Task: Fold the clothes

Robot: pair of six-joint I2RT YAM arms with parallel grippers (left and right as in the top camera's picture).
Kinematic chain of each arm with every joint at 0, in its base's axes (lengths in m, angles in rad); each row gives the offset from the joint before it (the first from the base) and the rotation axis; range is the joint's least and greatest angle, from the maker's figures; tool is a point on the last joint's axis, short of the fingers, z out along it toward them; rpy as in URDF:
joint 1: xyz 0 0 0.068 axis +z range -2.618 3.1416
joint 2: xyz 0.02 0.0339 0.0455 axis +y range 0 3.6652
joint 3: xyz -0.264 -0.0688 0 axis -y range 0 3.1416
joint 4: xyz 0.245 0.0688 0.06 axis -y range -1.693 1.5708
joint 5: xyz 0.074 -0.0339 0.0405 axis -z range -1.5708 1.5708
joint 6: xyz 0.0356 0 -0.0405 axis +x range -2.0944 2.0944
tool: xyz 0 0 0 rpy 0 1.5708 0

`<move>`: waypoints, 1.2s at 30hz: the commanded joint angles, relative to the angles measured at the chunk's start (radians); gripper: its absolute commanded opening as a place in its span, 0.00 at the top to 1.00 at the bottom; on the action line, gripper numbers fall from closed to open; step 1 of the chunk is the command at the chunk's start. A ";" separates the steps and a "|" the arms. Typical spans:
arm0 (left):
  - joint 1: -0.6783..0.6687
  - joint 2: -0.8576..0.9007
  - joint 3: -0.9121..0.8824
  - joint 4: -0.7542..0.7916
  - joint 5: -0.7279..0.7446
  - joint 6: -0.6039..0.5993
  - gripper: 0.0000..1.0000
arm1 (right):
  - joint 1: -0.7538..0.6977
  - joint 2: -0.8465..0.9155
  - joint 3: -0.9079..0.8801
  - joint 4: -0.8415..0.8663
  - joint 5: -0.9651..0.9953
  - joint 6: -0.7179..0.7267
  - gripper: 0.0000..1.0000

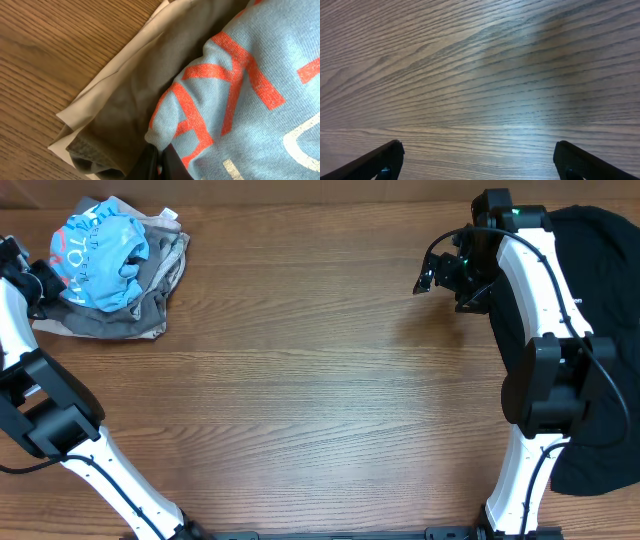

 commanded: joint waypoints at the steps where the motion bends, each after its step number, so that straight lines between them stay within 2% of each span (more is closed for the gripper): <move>1: 0.015 -0.021 0.006 -0.013 -0.008 0.000 0.96 | 0.004 -0.032 0.023 0.003 -0.009 0.008 0.00; 9: 0.052 -0.114 0.006 -0.066 -0.059 0.000 0.96 | 0.005 -0.032 0.023 0.011 -0.010 0.008 0.00; 19: 0.060 -0.123 0.006 -0.151 -0.274 0.001 0.96 | 0.016 -0.032 0.023 0.014 -0.009 0.008 0.00; 24: 0.060 -0.123 0.005 -0.150 -0.276 0.001 0.86 | 0.017 -0.032 0.023 0.014 -0.009 0.008 0.00; 25: 0.060 -0.123 0.005 -0.151 -0.276 0.001 0.81 | 0.017 -0.032 0.023 0.014 -0.009 0.008 0.00; 27: 0.060 -0.123 0.005 -0.159 -0.288 0.002 0.77 | 0.018 -0.032 0.023 0.014 -0.009 0.008 0.00; 31: 0.064 -0.123 0.005 -0.175 -0.351 0.008 0.77 | 0.018 -0.032 0.023 0.009 -0.009 0.007 0.00; 34: 0.066 -0.123 0.005 -0.173 -0.344 0.008 0.80 | 0.018 -0.032 0.023 0.015 -0.009 0.007 0.00; 36: 0.062 -0.124 0.005 -0.172 -0.288 0.008 0.79 | 0.018 -0.032 0.023 0.024 -0.009 0.007 0.00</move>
